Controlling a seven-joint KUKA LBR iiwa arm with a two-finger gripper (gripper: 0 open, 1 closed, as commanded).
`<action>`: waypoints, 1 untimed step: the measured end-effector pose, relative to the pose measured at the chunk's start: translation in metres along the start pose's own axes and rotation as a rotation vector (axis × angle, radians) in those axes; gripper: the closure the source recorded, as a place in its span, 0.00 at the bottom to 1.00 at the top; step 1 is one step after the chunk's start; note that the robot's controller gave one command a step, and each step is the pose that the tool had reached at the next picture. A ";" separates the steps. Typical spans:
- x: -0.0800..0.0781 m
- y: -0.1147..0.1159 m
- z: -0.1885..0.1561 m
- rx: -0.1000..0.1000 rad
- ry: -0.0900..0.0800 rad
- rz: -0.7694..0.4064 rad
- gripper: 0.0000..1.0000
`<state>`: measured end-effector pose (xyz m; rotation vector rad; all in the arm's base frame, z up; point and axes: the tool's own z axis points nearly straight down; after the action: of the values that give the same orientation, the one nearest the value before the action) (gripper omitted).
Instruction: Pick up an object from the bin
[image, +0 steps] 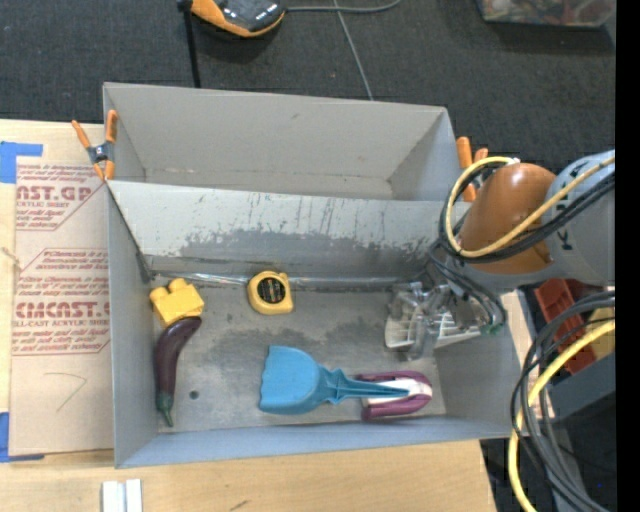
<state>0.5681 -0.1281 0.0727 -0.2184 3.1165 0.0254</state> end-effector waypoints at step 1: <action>0.003 -0.002 -0.037 0.004 0.011 -0.002 1.00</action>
Offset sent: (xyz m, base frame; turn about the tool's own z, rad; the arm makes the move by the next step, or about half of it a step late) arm 0.0094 0.0010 0.0793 0.0170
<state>0.5644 -0.1310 0.1092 -0.2224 3.1271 0.0178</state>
